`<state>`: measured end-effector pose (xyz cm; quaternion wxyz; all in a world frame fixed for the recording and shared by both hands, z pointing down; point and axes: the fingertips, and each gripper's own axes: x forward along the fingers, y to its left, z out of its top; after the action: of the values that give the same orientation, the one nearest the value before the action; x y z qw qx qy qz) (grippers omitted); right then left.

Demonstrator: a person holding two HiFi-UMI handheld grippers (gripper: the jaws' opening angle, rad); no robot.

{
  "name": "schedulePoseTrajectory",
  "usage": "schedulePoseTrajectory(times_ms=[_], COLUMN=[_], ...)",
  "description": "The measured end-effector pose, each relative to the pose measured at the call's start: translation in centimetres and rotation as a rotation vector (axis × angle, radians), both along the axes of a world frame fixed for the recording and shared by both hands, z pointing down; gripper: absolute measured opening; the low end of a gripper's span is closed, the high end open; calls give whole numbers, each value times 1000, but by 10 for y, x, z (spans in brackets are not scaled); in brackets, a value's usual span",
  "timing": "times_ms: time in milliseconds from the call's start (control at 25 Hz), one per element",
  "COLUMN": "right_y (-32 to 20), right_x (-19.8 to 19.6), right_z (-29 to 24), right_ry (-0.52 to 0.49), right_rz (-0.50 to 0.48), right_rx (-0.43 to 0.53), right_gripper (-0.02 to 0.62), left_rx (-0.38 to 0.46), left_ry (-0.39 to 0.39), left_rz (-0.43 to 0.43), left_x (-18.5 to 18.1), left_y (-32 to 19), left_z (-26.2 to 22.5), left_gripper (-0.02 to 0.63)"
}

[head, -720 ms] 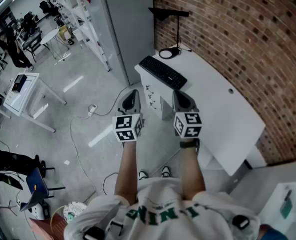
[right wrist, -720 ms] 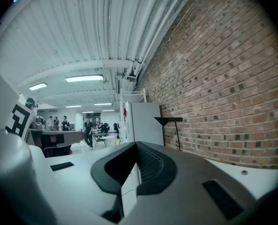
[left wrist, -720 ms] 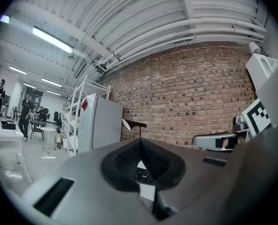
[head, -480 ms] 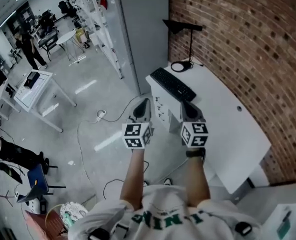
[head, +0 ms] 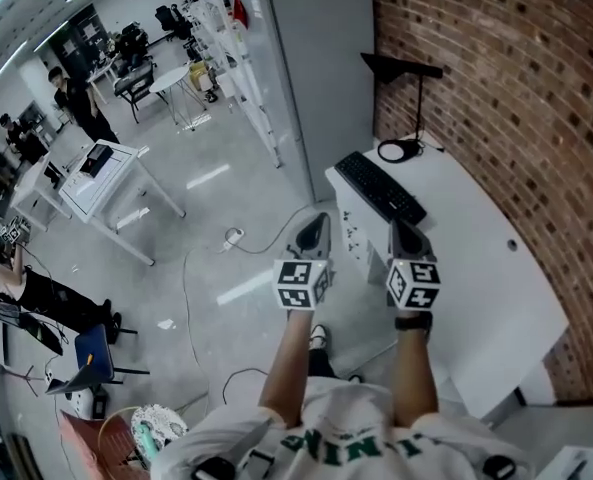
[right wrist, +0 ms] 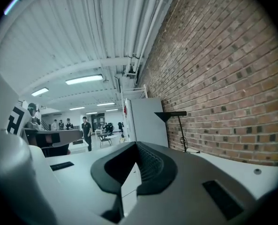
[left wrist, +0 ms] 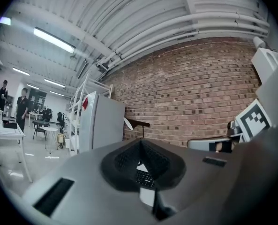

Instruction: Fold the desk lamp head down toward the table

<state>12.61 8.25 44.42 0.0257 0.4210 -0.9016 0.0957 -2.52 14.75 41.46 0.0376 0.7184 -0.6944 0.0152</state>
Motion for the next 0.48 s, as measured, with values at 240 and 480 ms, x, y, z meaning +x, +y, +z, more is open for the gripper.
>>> schedulePoseTrajectory(times_ms=[240,480], right_y=[-51,-121], right_x=[-56,-99], right_z=[12,-24], right_ry=[21,22], right_rz=[-19,22], right_rx=[3,49], right_gripper=[3,5], left_rx=[20,36], left_ry=[-4,20], left_rz=[5,84], left_x=[-51,-88], left_y=[-61,-147], left_z=[3,-18], left_gripper=[-5,-5])
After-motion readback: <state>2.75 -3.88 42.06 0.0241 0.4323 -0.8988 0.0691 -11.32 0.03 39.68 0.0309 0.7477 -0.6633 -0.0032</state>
